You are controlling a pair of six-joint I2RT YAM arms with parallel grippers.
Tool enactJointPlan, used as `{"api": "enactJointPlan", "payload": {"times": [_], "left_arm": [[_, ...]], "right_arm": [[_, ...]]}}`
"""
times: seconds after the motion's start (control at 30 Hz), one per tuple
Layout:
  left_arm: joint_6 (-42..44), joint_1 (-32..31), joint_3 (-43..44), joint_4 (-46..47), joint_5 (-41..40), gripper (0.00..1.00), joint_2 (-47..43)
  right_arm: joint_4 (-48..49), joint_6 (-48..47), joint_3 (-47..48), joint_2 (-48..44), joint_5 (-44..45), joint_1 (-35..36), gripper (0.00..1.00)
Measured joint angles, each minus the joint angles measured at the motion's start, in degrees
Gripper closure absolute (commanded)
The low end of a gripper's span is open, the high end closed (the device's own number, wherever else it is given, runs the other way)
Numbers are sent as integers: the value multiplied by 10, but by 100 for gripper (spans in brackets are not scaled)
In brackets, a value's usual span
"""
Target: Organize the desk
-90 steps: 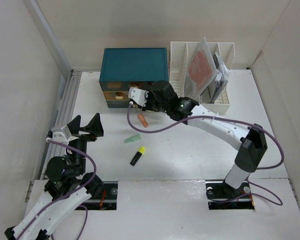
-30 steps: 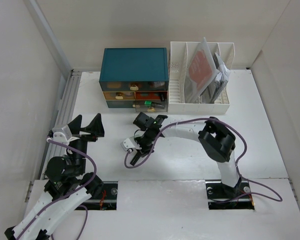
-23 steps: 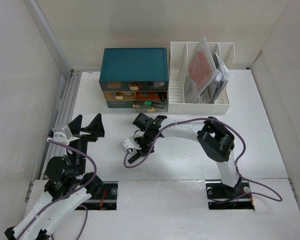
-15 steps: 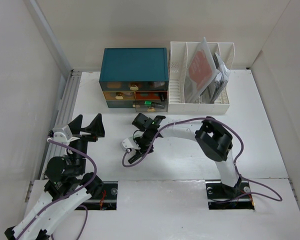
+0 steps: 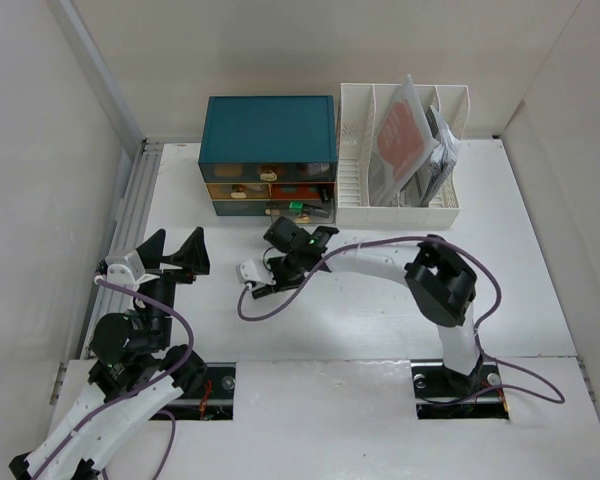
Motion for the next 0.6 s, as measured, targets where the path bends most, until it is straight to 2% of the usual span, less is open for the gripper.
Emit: {"api": "enactJointPlan", "payload": {"times": [0.33, 0.6], "left_arm": [[0, 0, 0, 0, 0, 21, 0], [0, 0, 0, 0, 0, 21, 0]], "right_arm": [[144, 76, -1, -175, 225, -24, 88], [204, 112, -12, -174, 310, -123, 86]]}}
